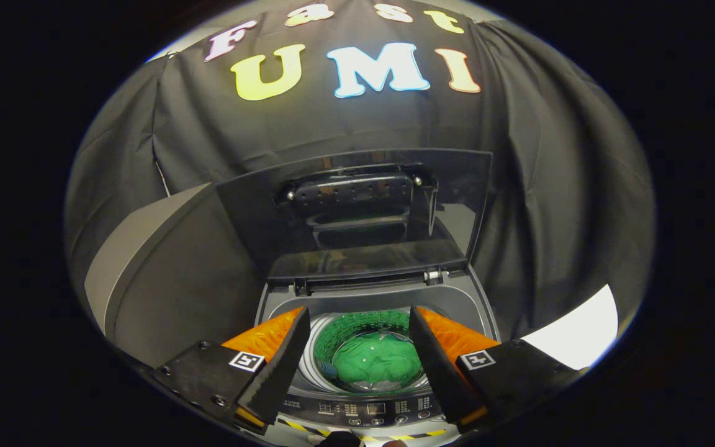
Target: Put the clothes into the washing machine and then close the washing machine lid.
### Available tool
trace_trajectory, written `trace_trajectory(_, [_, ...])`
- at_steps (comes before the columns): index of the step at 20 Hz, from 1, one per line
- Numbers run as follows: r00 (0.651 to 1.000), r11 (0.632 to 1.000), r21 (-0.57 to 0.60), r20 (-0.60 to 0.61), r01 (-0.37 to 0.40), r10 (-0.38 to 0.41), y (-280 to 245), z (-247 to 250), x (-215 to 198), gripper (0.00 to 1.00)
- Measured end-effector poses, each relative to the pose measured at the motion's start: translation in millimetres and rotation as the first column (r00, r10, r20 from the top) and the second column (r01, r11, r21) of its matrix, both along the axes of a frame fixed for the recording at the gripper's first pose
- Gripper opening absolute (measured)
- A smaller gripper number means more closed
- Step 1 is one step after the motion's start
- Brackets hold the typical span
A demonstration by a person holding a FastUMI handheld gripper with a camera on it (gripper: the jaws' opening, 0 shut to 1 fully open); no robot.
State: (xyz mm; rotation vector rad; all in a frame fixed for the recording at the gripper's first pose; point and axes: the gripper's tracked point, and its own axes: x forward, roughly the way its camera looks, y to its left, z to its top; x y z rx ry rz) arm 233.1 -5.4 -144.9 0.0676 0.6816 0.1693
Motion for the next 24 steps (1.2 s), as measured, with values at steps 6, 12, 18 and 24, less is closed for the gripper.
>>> trace_trajectory(6, [0.98, 0.997, -0.049, 0.186, -0.06, 0.068, 20.9, 56.8, 26.2, 0.98])
trace_trajectory(12, [0.937, 0.999, -0.027, 0.349, -0.018, 0.027, 28.3, 110.3, 62.8, 0.98])
trace_trajectory(18, [0.913, 1.0, 0.027, 0.407, 0.01, -0.02, 41.6, 125.9, 101.2, 0.98])
trace_trajectory(24, [0.899, 0.999, 0.026, 0.435, 0.04, -0.047, 40.9, 114.6, 147.5, 0.98])
